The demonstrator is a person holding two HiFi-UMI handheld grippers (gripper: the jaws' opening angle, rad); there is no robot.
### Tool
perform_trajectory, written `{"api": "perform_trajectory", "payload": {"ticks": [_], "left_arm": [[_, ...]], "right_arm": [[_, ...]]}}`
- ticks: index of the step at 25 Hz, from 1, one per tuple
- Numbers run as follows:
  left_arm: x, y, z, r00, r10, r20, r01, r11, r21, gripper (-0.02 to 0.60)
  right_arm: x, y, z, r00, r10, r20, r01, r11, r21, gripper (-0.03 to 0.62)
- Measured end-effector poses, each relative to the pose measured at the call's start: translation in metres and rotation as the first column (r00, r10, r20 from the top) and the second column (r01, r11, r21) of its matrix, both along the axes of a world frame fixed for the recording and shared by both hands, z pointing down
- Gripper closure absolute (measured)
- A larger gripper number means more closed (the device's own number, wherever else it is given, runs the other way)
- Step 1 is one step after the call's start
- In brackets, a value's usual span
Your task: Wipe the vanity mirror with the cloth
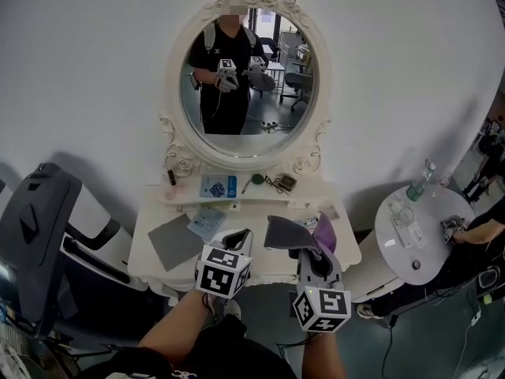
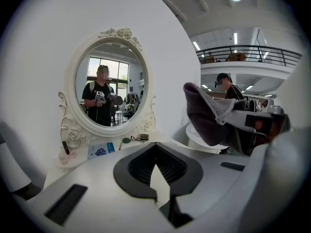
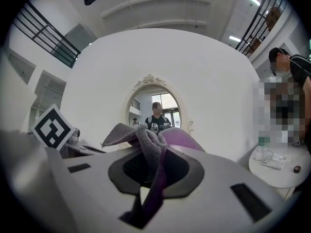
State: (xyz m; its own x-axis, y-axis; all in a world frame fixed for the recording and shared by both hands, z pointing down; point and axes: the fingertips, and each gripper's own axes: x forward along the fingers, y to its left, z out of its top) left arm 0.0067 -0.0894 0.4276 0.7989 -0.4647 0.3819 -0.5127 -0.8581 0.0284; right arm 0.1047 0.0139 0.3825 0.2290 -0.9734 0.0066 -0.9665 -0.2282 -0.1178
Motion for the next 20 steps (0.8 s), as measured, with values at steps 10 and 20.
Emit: {"api": "perform_trajectory", "payload": {"ticks": [10,20], "left_arm": [[0.056,-0.104,-0.023,0.998,0.004,-0.056,-0.003,1.0,0.017,0.58],[0.073,-0.211,-0.017,0.996,-0.072,-0.06,0.071,0.997,-0.026,0.58]], "right_arm": [[0.047,-0.102,-0.028,0.997,-0.022,-0.079,0.023,1.0,0.006,0.546],[0.059,-0.22,-0.032,0.986,-0.133,-0.106,0.132,0.991,-0.01,0.546]]}}
